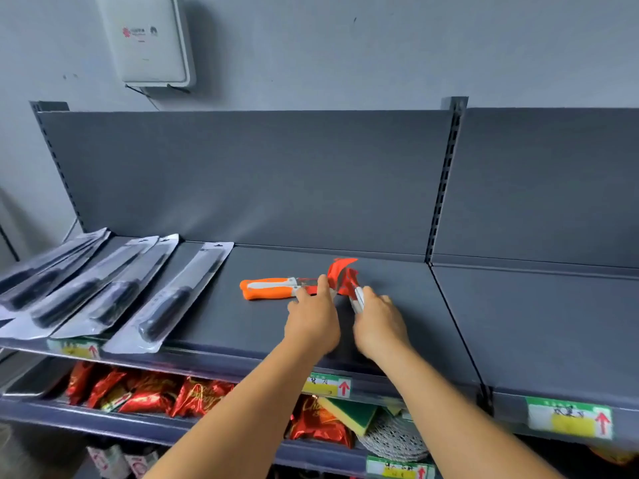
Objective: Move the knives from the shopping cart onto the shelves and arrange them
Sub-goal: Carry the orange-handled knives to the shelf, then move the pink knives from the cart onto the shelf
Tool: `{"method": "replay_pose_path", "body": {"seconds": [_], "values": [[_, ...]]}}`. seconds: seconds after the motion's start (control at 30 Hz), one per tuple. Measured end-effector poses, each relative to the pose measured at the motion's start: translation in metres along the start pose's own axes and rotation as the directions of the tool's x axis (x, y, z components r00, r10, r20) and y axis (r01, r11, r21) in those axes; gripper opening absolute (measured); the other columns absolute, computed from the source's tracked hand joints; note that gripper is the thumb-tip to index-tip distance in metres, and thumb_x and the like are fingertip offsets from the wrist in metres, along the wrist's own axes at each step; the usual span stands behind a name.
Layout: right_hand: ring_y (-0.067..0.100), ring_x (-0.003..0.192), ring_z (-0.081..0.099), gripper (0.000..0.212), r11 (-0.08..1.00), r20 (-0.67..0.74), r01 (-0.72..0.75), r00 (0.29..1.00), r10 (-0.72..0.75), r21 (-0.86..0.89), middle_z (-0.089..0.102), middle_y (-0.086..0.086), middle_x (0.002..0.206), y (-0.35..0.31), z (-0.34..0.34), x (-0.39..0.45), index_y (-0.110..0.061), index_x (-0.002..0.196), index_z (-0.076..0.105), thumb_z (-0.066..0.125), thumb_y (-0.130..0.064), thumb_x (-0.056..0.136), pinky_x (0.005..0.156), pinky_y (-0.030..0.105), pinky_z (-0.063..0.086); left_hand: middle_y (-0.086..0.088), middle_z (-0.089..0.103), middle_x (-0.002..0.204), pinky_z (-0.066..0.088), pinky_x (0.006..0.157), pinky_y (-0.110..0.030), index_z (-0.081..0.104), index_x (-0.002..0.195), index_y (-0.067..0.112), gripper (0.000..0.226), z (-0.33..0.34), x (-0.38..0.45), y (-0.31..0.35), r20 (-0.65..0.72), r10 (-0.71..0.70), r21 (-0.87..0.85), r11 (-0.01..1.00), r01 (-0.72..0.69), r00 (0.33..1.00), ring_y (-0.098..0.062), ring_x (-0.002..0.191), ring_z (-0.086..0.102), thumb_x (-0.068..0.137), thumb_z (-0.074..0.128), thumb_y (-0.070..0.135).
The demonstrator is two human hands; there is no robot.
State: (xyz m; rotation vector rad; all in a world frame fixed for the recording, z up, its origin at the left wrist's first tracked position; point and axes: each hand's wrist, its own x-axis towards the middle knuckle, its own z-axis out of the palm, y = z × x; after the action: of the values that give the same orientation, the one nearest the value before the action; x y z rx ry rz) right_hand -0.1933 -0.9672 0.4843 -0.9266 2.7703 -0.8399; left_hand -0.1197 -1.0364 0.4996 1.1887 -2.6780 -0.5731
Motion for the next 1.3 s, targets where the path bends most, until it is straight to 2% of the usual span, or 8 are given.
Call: {"method": "replay_pose_path", "body": {"seconds": [0.17, 0.3, 0.43, 0.57, 0.7, 0.9, 1.13, 1.3], "values": [[0.033, 0.125, 0.038, 0.040, 0.998, -0.034, -0.048, 0.998, 0.047, -0.048, 0.043, 0.012, 0.133, -0.013, 0.013, 0.015, -0.021, 0.138, 0.038, 0.039, -0.016, 0.098, 0.096, 0.036, 0.038, -0.019, 0.019, 0.150, 0.033, 0.105, -0.041, 0.004, 0.152, 0.015, 0.068, 0.001, 0.025, -0.008, 0.042, 0.035, 0.124, 0.991, -0.040, 0.999, -0.038, 0.137, 0.021, 0.095, 0.040, 0.014], [0.032, 0.126, 0.036, 0.040, 0.996, -0.021, -0.061, 0.998, 0.060, -0.067, 0.041, 0.010, 0.137, -0.019, 0.016, 0.023, -0.019, 0.136, 0.039, 0.043, -0.031, 0.098, 0.097, 0.037, 0.038, -0.017, 0.018, 0.151, 0.023, 0.110, -0.039, 0.007, 0.151, 0.011, 0.062, 0.005, 0.041, -0.015, 0.024, 0.072, 0.220, 0.973, -0.075, 0.997, -0.035, 0.142, 0.012, 0.099, 0.037, 0.028], [0.031, 0.128, 0.037, 0.046, 0.992, 0.004, -0.046, 0.999, 0.047, -0.114, 0.036, 0.005, 0.146, -0.017, 0.017, 0.024, -0.021, 0.143, 0.031, 0.031, -0.039, 0.101, 0.101, 0.039, 0.035, -0.012, 0.020, 0.148, 0.021, 0.110, -0.039, 0.007, 0.151, 0.007, 0.067, 0.005, 0.046, -0.019, 0.003, 0.137, 0.274, 0.953, -0.132, 0.991, -0.032, 0.139, 0.015, 0.100, 0.030, 0.044], [0.031, 0.134, 0.034, 0.054, 0.994, 0.032, -0.052, 0.998, 0.056, -0.094, 0.030, 0.005, 0.152, -0.017, 0.014, 0.019, -0.016, 0.149, 0.021, 0.025, -0.041, 0.102, 0.105, 0.040, 0.032, -0.011, 0.025, 0.145, 0.021, 0.109, -0.039, 0.010, 0.150, 0.006, 0.065, 0.004, 0.045, -0.022, -0.015, 0.195, 0.243, 0.952, -0.185, 0.981, -0.031, 0.135, 0.021, 0.100, 0.025, 0.044], [0.028, 0.135, 0.035, 0.050, 0.993, -0.010, -0.058, 0.998, 0.057, -0.106, 0.031, 0.005, 0.152, -0.018, 0.002, 0.007, -0.014, 0.146, 0.027, 0.026, -0.038, 0.102, 0.105, 0.039, 0.031, -0.010, 0.027, 0.147, 0.020, 0.109, -0.040, 0.013, 0.150, 0.011, 0.060, 0.000, 0.038, -0.020, -0.071, 0.304, 0.209, 0.936, -0.283, 0.950, -0.030, 0.134, 0.025, 0.100, 0.026, 0.042], [0.022, 0.142, 0.026, 0.054, 0.992, -0.120, -0.120, 0.986, 0.114, -0.049, 0.024, 0.001, 0.157, -0.004, -0.020, -0.037, -0.016, 0.151, 0.022, 0.029, -0.038, 0.102, 0.114, 0.037, 0.023, -0.008, 0.042, 0.143, 0.027, 0.106, -0.036, 0.035, 0.142, 0.014, 0.048, -0.004, 0.005, -0.006, -0.112, 0.501, 0.145, 0.863, -0.484, 0.858, -0.027, 0.132, 0.036, 0.099, 0.033, 0.037], [0.018, 0.143, 0.021, 0.054, 0.970, -0.254, -0.242, 0.939, 0.231, -0.013, 0.023, -0.003, 0.157, 0.031, -0.036, -0.128, -0.018, 0.151, 0.020, 0.032, -0.036, 0.102, 0.115, 0.034, 0.020, -0.007, 0.057, 0.116, 0.035, 0.091, -0.033, 0.052, 0.116, 0.010, 0.030, 0.013, -0.062, 0.017, -0.066, 0.716, 0.025, 0.698, -0.716, 0.695, -0.027, 0.113, 0.048, 0.097, 0.041, 0.030], [0.014, 0.144, 0.016, 0.055, 0.929, -0.335, -0.370, 0.875, 0.350, 0.005, 0.021, -0.003, 0.157, 0.070, -0.039, -0.197, -0.018, 0.151, 0.020, 0.034, -0.037, 0.101, 0.114, 0.029, 0.015, -0.002, 0.052, 0.133, 0.031, 0.104, -0.030, 0.044, 0.137, 0.014, 0.045, 0.044, -0.120, 0.032, -0.043, 0.832, -0.065, 0.550, -0.833, 0.553, -0.022, 0.126, 0.043, 0.097, 0.043, 0.033]]}}
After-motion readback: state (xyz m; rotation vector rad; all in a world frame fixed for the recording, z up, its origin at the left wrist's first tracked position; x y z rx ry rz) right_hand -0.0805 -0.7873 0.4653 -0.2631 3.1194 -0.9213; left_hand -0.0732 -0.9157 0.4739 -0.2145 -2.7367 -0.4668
